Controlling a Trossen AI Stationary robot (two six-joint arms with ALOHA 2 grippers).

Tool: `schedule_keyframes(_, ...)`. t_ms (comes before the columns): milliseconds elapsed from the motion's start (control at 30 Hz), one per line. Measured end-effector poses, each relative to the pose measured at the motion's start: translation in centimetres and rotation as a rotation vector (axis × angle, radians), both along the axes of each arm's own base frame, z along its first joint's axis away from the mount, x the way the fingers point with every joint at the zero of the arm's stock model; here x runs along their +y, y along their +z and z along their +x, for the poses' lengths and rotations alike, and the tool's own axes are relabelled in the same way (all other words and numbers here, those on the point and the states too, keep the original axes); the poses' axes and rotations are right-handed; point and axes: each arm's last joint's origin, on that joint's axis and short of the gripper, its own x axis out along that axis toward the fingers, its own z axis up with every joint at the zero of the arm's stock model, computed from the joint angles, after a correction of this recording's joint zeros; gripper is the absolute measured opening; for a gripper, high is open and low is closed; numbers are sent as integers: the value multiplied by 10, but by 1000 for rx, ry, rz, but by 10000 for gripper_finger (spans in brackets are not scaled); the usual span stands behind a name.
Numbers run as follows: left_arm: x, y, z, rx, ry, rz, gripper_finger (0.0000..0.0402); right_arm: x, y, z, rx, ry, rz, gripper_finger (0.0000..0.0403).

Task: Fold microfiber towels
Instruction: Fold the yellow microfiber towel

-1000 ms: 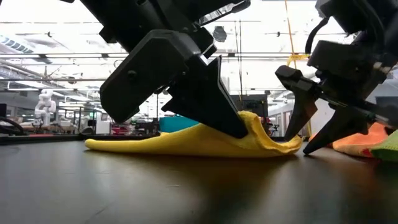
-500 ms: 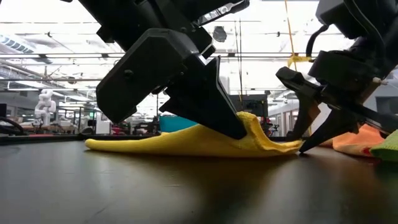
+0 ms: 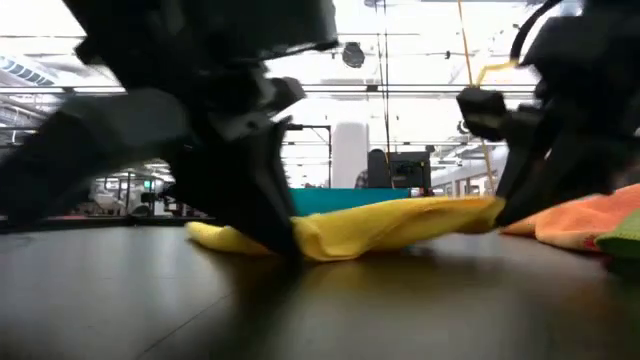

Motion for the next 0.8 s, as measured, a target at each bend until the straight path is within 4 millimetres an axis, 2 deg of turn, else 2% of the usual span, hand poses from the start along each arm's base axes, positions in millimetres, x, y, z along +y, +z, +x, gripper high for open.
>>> schedule_keyframes(200,-16,14,-18,21,-30,-14,3,24,10,-2,-118,85,109,1)
schedule_keyframes(433,-38,36,-37,-14,-108,-50,3,41,20,-2,-125,85,246,1)
schedule_keyframes(567,-43,37,-43,8,-132,-71,2,52,14,10,-74,86,292,1)
schedule_keyframes(700,-43,31,-48,33,-132,-82,2,65,1,27,-4,84,253,1)
schedule_keyframes(800,-45,26,-53,46,-128,-82,2,68,1,39,-2,70,250,0)
